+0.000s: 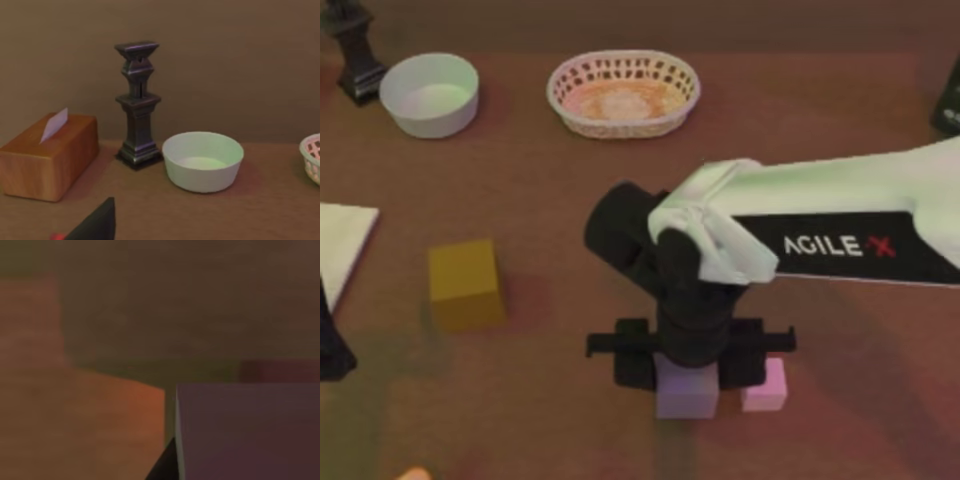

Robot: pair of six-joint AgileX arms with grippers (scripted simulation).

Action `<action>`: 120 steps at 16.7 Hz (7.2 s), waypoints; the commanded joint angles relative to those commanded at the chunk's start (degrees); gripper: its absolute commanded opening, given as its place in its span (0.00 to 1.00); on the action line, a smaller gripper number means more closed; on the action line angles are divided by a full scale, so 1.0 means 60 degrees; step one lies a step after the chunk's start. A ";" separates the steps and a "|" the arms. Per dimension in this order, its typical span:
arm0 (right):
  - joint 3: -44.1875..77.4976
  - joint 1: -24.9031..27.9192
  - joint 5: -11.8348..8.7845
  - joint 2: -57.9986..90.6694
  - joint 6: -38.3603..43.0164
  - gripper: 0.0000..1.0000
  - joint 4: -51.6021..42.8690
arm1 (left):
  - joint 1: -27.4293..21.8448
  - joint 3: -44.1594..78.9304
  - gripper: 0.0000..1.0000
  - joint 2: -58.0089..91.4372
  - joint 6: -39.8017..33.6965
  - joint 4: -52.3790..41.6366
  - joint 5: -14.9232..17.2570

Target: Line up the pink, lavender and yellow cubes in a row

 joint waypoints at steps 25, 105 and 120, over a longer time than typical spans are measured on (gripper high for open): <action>-0.0031 0.0005 0.0000 0.0024 0.0002 1.00 0.0039 | 0.0000 0.0000 1.00 0.0000 0.0000 0.0000 0.0000; -1.3453 -0.7983 -0.0153 -2.0323 -0.8176 1.00 0.8036 | -0.2623 1.2468 0.00 2.0441 -0.4386 -0.7027 0.0024; -1.3453 -0.7983 -0.0153 -2.0323 -0.8176 1.00 0.8036 | -0.2481 1.3372 0.00 1.9553 -0.4385 -0.8856 -0.0018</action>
